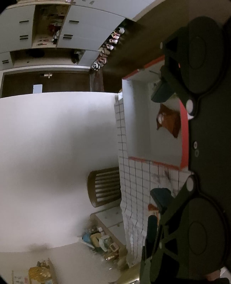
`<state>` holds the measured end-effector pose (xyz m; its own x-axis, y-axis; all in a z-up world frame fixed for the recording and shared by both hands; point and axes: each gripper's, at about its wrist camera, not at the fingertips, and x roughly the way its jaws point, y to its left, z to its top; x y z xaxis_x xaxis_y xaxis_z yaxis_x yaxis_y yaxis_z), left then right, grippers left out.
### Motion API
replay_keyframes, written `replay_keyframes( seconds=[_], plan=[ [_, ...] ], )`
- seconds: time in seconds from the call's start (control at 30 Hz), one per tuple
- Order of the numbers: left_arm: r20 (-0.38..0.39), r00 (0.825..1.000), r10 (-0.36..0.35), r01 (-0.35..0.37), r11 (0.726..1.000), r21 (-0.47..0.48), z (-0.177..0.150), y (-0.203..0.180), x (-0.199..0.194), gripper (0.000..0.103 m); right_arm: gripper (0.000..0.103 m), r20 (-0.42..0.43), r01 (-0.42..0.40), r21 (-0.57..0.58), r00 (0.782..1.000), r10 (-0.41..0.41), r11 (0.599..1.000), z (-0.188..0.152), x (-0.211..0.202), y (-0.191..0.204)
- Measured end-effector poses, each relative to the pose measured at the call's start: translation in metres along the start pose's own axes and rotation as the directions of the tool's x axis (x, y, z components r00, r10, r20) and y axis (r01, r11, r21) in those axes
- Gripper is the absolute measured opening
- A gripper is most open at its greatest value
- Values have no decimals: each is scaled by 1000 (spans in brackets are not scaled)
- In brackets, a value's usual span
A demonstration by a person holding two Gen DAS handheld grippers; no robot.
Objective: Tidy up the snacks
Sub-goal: 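Withdraw both tools from the box back toward the snack pile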
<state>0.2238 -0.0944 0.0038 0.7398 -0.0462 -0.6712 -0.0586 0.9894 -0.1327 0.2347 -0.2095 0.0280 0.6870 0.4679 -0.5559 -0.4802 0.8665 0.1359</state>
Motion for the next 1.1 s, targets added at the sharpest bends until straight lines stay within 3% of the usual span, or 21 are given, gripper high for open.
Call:
replay_keyframes(
  seconds=[0.07,0.2,0.3,0.73,1.1],
  plan=[
    [6,1000,-1,1,1000,-11,-5,12,-9,88,103,2,-7,7,1000,7,1000,-5,-3,9],
    [11,1000,1,0,1000,-26,-14,38,-25,88,103,-6,-24,9,1000,24,1000,-16,-5,32],
    [13,1000,6,-6,999,-41,-20,57,-33,103,103,-23,-38,19,999,38,999,-24,-4,49],
    [11,998,66,-64,994,-94,-37,150,-41,103,103,-128,-90,-1,988,89,996,-73,20,128],
    [-32,994,108,-111,987,-113,-53,200,-14,103,103,-269,-150,-21,953,139,988,-107,68,181]
  ],
)
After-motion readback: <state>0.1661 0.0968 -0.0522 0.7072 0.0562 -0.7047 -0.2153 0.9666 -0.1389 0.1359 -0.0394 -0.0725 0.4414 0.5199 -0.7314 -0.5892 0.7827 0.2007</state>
